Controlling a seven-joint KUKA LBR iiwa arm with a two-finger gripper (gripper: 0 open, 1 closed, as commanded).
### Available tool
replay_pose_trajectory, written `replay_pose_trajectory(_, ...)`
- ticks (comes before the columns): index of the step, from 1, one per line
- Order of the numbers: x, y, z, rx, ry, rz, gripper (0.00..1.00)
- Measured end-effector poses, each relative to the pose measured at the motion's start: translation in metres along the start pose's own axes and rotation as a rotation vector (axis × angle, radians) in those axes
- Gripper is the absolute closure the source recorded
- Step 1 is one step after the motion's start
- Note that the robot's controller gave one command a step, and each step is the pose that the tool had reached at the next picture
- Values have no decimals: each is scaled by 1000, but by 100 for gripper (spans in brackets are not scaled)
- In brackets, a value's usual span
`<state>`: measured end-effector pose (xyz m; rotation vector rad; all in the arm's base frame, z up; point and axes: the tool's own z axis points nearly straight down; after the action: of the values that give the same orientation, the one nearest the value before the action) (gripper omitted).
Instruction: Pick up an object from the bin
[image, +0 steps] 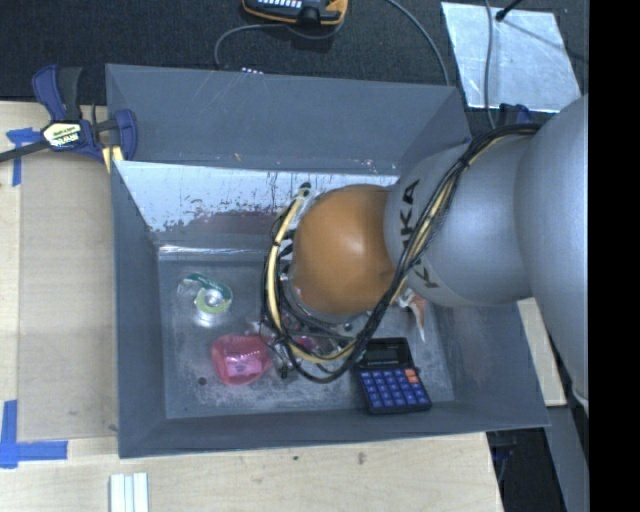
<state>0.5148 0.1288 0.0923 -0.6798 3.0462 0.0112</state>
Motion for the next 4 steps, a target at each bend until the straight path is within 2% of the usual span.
replay_pose_trajectory(4,0,-1,-22,0,-1,3,100)
